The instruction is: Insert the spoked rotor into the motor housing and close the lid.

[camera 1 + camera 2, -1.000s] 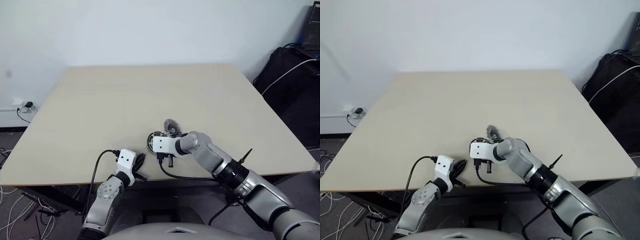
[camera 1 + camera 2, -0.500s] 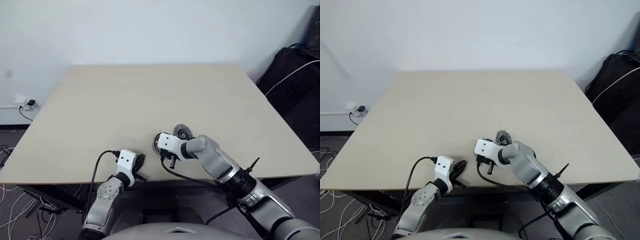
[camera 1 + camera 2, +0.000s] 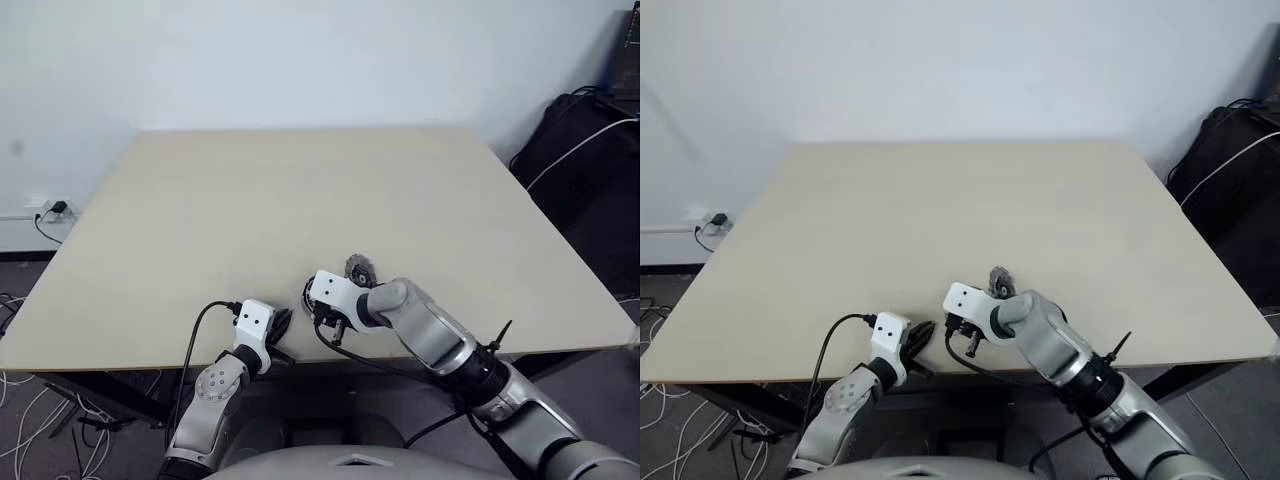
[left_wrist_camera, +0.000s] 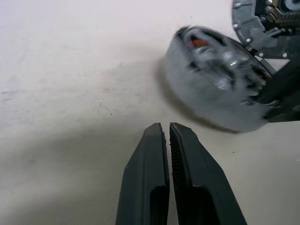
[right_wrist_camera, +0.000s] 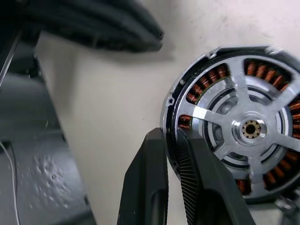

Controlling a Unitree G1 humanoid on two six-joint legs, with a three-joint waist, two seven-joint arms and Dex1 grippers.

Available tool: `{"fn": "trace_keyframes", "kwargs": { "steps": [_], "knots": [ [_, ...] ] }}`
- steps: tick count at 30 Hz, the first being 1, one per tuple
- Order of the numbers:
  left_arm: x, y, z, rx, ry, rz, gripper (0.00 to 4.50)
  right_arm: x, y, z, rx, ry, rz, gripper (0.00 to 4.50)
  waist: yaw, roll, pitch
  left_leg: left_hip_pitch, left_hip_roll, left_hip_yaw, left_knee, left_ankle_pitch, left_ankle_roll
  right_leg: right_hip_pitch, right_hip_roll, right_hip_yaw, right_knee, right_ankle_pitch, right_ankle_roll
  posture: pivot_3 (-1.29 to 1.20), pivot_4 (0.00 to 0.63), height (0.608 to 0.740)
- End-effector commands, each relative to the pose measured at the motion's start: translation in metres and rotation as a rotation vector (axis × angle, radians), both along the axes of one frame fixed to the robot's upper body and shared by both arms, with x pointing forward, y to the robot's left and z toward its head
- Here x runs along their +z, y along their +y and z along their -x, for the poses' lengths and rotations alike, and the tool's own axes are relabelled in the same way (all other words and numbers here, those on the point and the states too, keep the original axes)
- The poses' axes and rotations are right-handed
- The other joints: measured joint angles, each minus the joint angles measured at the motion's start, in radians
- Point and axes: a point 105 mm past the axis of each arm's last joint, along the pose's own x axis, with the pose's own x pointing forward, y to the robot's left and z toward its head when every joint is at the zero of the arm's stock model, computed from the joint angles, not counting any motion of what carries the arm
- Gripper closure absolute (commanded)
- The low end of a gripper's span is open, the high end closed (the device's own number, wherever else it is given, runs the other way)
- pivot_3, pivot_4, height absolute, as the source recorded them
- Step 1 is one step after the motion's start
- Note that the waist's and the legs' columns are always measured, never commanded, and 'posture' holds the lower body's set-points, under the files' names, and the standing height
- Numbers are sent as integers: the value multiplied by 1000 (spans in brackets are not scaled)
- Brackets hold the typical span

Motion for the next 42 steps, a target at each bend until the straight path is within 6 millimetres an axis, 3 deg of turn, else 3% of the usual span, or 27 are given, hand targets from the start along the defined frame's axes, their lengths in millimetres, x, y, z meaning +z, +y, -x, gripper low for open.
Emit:
{"fn": "trace_keyframes", "kwargs": {
  "steps": [1, 4, 13, 17, 23, 29, 35, 42],
  "knots": [
    [7, -2, -4, -3, -28, 13, 4205, 11, -3, -22, -93, -59, -22, 3435, -1, 0, 0, 0, 0, 0, 0, 0, 0, 0, 0, 0, 0, 0, 0, 0, 0, 740],
    [7, 0, -4, -1, -29, 10, 4205, 15, 5, -25, -118, -68, -61, 2503, 1, 0, 0, 0, 0, 0, 1, 0, 0, 1, 0, 0, 1, 0, 0, 0, 0, 740],
    [8, 1, -4, -6, -31, 5, 4205, 44, 22, -20, -65, -145, -148, 2503, -6, 0, 0, 0, 0, 0, 0, 0, -1, -1, 0, 0, 1, 0, 0, 0, 0, 740],
    [8, 1, -4, -11, -32, 4, 4205, 65, 33, -21, -77, -215, -265, 2503, -8, 0, 0, 0, 0, 0, 0, 0, -1, -1, 0, 0, 1, 0, 0, 0, 0, 740],
    [9, 1, -3, -16, -32, 5, 4205, 109, 53, -12, -101, -316, -662, 2503, -9, 1, 0, 0, 0, -1, -1, 0, -1, 0, 1, 0, 0, 0, 0, 0, 0, 740],
    [8, 0, -1, -24, -28, 4, 4205, 164, 44, 5, -197, -462, -1114, 2503, -15, 2, 1, 1, 0, 0, -1, 0, -1, 0, 1, 1, 1, 0, 1, 0, 0, 740],
    [8, -2, -2, -46, -22, 1, 4205, 173, 41, 26, -146, -496, -1228, 2503, -22, 4, 1, 3, 1, 0, -1, 0, -1, 2, 2, 1, 1, -1, 0, 0, 0, 740],
    [8, -3, -3, -59, -23, -1, 4205, 171, 41, 29, -135, -478, -1224, 2503, -21, 4, 2, 3, 1, 1, -1, 0, -1, 2, 2, 1, 1, -1, 0, 0, 0, 740]
  ]
}}
